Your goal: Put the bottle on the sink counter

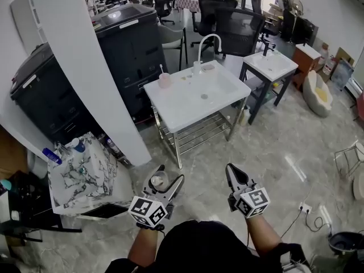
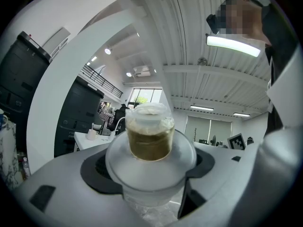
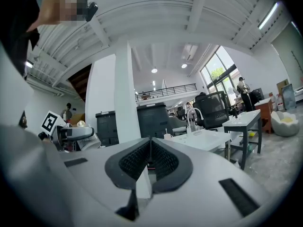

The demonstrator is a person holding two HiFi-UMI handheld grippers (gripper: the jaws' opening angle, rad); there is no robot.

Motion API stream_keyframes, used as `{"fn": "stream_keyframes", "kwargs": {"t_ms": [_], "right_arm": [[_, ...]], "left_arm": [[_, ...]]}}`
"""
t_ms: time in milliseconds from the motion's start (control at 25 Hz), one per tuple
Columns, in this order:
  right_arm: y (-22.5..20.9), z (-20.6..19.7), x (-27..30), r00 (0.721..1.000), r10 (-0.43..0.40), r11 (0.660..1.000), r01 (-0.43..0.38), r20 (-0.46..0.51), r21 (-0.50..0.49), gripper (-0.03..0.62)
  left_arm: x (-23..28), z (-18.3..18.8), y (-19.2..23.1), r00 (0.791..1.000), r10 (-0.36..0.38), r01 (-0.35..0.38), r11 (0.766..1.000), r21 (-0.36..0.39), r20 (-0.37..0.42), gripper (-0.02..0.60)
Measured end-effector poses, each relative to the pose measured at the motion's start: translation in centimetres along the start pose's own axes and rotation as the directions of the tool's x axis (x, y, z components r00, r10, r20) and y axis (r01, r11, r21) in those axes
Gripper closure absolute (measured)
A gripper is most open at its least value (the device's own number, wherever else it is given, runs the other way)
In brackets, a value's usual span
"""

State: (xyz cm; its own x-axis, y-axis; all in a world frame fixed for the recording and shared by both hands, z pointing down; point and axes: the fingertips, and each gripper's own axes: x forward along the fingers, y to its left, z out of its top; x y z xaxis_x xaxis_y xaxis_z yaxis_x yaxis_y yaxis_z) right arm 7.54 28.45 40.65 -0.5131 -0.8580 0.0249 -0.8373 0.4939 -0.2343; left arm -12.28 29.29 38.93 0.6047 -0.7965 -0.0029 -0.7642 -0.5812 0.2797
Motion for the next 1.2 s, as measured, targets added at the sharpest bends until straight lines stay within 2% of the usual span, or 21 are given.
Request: {"fn": "stream_keyframes", "kwargs": {"t_ms": [240, 480, 600, 960, 1200], "right_arm": [[-1.2, -0.1, 0.4, 0.998, -0.06, 0.998, 0.061, -0.014, 0.011, 0.563], [-4.1, 0.8, 3.0, 0.998, -0.063, 0.998, 0.063, 0.006, -0.002, 0.563], [-6.5, 1.0, 4.8, 0.997, -0.07, 0.998, 0.07, 0.014, 0.001, 0.563], [-13.2, 2.9, 12.0, 0.999, -0.009, 0.999, 0.007, 0.046, 0.037, 0.563], [-17.8, 3.4, 14.3, 0.999, 0.015, 0.999, -0.017, 0.038, 0.052, 0.563]], "left_arm": [[1.1, 0.3, 1.9, 1.0, -0.005, 0.005, 1.0, -0.028, -0.007, 0.227], [4.5, 0.8, 3.3, 1.0, -0.009, 0.009, 0.998, -0.058, 0.001, 0.227], [6.4, 1.2, 4.0, 1.0, -0.004, 0.004, 0.999, -0.047, 0.01, 0.227], [14.7, 2.8, 6.4, 0.999, 0.033, -0.033, 0.999, -0.028, 0.003, 0.227], [20.1, 2.4, 6.2, 0.999, 0.038, -0.039, 0.998, -0.041, -0.014, 0.227]]}}
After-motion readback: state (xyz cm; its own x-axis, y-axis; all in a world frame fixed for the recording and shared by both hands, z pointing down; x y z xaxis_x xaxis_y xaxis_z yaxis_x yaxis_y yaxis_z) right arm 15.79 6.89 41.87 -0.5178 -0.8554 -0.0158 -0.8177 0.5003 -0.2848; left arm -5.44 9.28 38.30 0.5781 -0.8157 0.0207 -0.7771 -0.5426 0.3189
